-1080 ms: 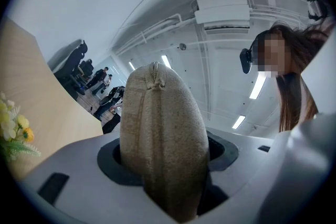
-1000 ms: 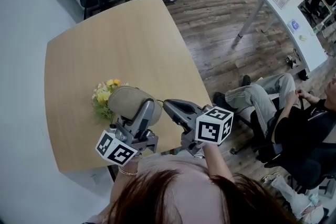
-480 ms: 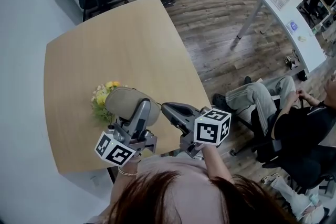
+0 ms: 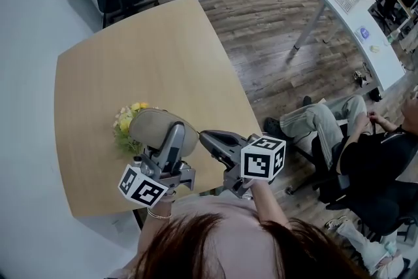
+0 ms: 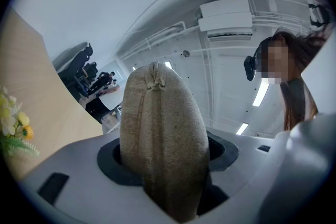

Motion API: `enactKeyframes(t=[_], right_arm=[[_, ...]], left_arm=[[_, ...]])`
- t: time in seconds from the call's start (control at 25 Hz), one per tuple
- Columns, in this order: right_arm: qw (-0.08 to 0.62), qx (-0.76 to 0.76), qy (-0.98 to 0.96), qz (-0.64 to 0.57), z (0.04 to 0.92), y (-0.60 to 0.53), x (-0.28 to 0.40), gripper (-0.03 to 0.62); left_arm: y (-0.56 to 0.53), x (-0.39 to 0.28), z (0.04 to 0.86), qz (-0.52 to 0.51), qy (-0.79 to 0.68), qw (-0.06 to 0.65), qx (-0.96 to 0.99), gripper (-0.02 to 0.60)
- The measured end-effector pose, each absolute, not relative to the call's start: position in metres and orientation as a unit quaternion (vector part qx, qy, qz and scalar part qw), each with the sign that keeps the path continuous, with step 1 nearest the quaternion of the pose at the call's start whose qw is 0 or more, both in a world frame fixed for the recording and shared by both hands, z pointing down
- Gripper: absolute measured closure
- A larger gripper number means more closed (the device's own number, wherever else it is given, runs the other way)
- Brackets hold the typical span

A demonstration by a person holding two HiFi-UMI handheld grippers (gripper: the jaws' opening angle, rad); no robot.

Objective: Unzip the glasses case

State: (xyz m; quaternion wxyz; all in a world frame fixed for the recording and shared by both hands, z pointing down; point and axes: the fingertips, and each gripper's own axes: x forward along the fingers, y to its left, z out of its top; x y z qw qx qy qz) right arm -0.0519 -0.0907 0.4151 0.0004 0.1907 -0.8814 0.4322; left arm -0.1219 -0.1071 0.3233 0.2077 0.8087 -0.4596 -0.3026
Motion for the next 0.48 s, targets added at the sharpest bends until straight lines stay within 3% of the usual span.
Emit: enactKeyframes(t=[0.48], right_arm=[[0.008, 0.187, -0.88, 0.436, 0.4159, -0.0839, -0.0514, 0.576]], left_arm=[[-0.1055, -0.1249, 0.324, -0.321, -0.459, 0.218, 0.799, 0.282]])
